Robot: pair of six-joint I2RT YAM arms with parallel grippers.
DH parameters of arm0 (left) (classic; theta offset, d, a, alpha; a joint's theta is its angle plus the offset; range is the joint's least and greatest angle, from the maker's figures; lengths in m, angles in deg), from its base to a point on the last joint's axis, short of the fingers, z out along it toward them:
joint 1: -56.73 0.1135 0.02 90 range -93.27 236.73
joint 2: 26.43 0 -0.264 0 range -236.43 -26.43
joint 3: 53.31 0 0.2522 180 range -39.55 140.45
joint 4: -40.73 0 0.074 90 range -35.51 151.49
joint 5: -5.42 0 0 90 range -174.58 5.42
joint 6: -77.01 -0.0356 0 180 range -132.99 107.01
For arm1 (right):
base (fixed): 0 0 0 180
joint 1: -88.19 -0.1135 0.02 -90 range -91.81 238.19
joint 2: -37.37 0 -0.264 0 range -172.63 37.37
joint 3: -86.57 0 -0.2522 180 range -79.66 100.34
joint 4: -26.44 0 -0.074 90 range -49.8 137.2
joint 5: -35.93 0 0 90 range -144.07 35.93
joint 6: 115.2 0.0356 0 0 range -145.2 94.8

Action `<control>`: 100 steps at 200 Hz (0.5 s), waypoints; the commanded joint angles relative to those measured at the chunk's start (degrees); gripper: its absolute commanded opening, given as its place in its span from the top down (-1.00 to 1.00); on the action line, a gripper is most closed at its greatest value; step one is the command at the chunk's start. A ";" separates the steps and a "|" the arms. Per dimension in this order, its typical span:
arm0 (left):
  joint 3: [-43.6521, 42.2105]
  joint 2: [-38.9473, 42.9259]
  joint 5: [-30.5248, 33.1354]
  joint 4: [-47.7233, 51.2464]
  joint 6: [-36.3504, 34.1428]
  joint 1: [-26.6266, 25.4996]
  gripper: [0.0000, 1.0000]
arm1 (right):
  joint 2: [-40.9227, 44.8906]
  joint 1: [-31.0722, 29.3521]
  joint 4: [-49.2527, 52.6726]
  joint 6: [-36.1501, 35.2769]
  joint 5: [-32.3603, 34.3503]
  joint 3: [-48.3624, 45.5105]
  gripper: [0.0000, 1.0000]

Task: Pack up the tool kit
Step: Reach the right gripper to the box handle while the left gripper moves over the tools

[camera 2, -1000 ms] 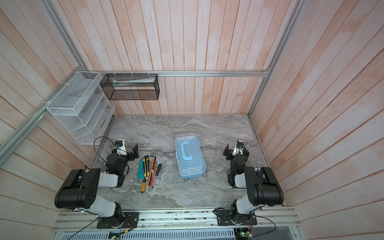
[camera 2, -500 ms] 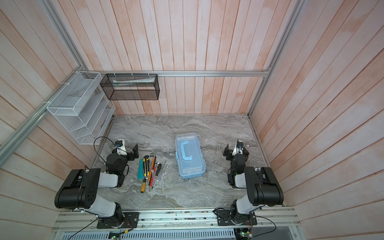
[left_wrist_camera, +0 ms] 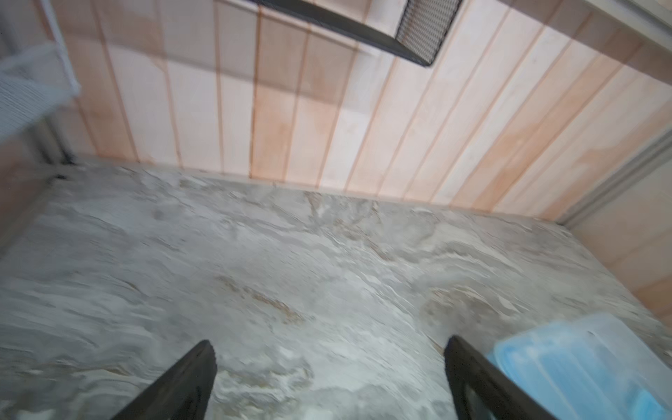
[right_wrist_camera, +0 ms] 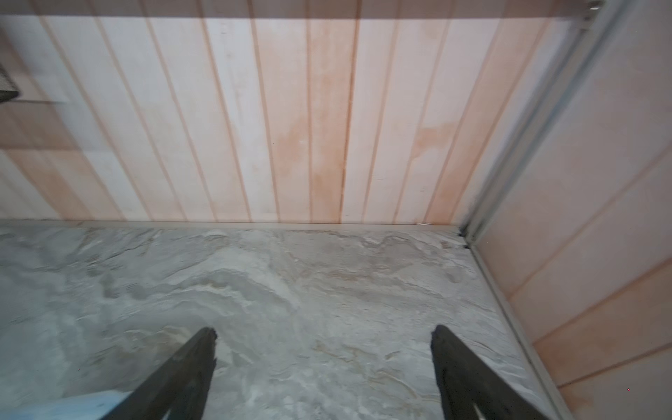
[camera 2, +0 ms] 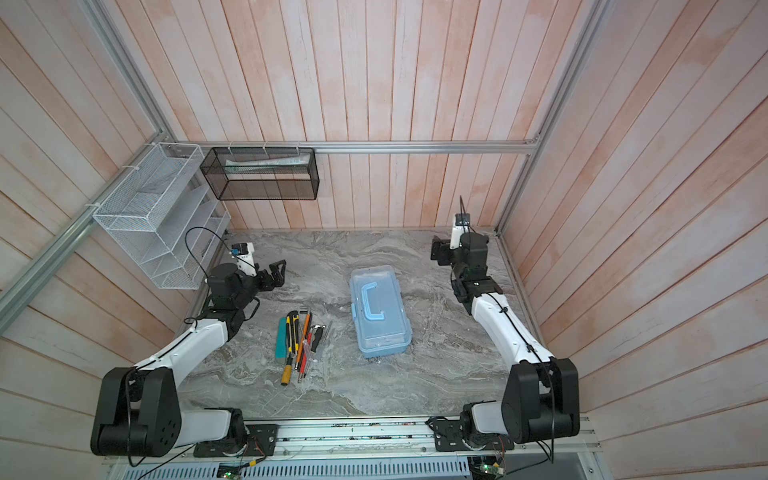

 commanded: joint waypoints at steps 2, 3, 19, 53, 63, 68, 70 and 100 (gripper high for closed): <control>-1.89 2.71 -7.46 8.79 8.40 -3.34 -0.99 | 0.29 -6.00 23.79 0.90 -4.27 3.46 -0.80; -2.02 2.85 -7.53 8.74 8.66 -3.49 -0.99 | 0.29 -6.13 23.99 1.08 -4.48 3.64 -0.80; -4.03 4.91 -8.91 8.57 12.13 -5.60 -0.99 | -0.17 -9.20 27.41 3.19 -7.94 5.77 -0.79; -9.77 8.93 -6.33 5.98 14.27 -9.92 -0.99 | -2.10 -13.87 34.01 6.01 -13.23 9.99 -0.70; -11.67 9.87 -6.74 3.85 14.87 -10.82 -0.99 | -2.54 -14.78 35.02 6.74 -14.82 10.53 -0.70; -12.24 10.16 -6.39 3.19 15.09 -11.45 -0.99 | -2.84 -15.15 35.59 7.37 -15.39 10.91 -0.70; -12.47 10.30 -6.11 3.04 15.19 -11.76 -0.99 | -2.97 -15.26 35.85 7.59 -15.56 11.02 -0.70; -14.19 9.43 -1.93 -0.90 16.97 -16.52 -0.99 | -4.74 -17.21 35.97 11.92 -19.53 10.62 -0.70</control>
